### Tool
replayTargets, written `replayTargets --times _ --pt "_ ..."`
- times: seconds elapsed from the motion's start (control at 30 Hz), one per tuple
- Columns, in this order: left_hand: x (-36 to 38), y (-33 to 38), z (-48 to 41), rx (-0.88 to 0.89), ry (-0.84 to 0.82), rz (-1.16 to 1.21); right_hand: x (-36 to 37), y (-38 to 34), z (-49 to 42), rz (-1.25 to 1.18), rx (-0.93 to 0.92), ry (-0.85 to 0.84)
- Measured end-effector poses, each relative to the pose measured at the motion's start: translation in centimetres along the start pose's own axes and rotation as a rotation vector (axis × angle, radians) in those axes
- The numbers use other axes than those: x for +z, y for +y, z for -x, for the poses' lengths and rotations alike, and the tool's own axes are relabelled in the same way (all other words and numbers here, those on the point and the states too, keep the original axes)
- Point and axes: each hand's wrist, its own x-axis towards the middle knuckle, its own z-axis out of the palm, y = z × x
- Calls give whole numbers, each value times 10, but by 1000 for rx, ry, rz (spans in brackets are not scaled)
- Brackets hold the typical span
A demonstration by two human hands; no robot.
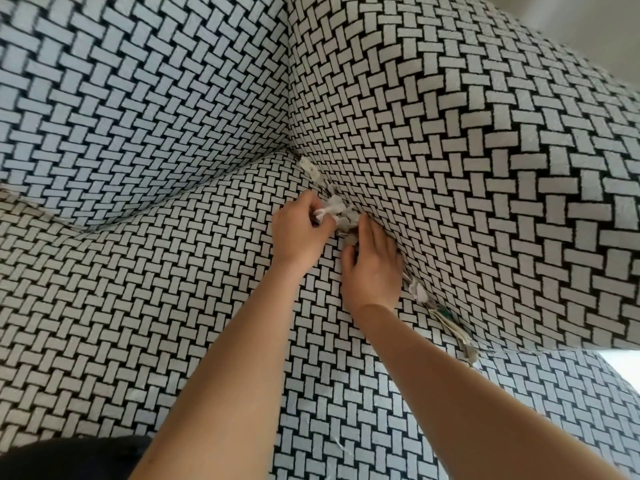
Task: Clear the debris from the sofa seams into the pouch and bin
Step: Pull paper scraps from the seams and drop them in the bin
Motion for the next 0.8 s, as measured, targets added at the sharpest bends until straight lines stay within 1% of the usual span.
replayTargets --times 0.07,0.1,0.17,0.23,0.33,0.47,0.63,0.8 --pt "-5 -4 6 -31 -13 55 1 0 -1 39 18 -34" --pt "-8 -5 8 -28 -20 44 1 -1 -2 58 19 -42" --pt "-9 -6 12 -1 -38 -34 1 -1 -4 79 24 -50" --pt "-9 -6 13 30 -18 -82 1 -2 -5 77 36 -53" --pt "-8 -5 12 48 21 -76 2 -3 -7 35 53 -26" --pt "-9 -3 14 3 15 19 4 -3 -7 20 58 -11" --pt "-8 -3 14 39 37 -19 2 -5 -8 -15 30 -1" --pt "-9 -4 15 53 61 15 -1 -7 -6 -129 -9 54"
